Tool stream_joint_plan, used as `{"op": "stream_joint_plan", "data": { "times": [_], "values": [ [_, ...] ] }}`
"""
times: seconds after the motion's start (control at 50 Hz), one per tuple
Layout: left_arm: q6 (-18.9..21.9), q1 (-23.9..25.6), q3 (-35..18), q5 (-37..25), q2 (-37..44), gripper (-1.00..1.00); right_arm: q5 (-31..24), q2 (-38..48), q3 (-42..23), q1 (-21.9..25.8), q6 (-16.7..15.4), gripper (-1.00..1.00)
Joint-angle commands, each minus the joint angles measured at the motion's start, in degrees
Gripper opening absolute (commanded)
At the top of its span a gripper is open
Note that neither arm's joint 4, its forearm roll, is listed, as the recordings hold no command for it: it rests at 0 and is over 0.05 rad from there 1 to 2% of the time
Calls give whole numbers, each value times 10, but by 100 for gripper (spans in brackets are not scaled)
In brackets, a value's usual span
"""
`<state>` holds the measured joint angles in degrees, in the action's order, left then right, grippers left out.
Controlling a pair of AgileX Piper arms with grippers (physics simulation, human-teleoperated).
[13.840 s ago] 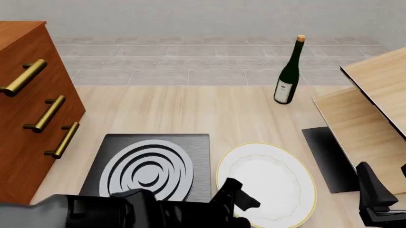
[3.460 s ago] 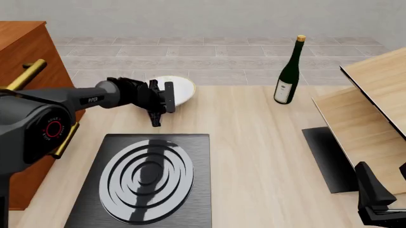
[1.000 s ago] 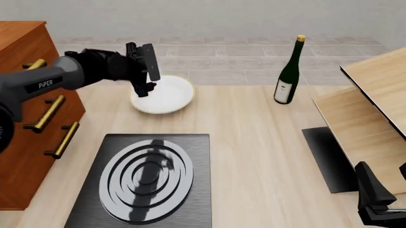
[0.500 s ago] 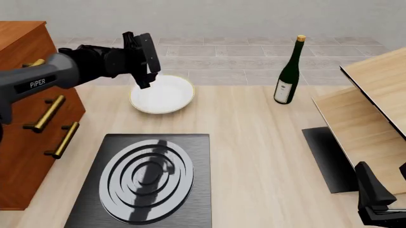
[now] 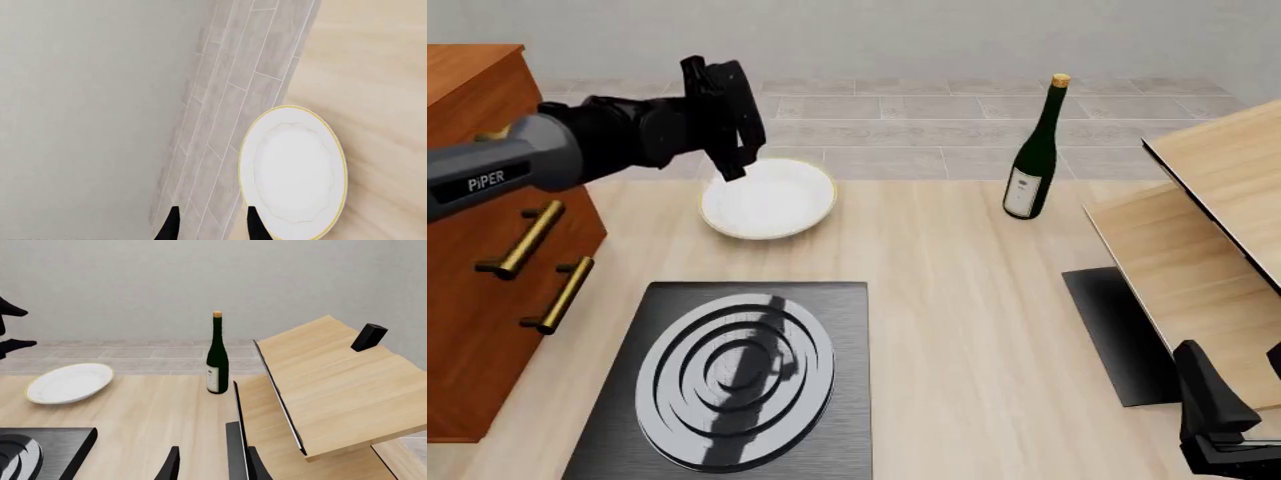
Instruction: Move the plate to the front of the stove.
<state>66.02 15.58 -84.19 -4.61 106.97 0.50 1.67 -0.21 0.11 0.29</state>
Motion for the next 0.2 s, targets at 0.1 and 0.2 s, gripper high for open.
{"op": "stream_joint_plan", "data": {
  "times": [0.1,0.2],
  "values": [
    [-1,-7,2,15,19,100,0,0,0,0,0,100],
    [3,-10,1,21,39,100,0,0,0,0,0,100]
  ]
}}
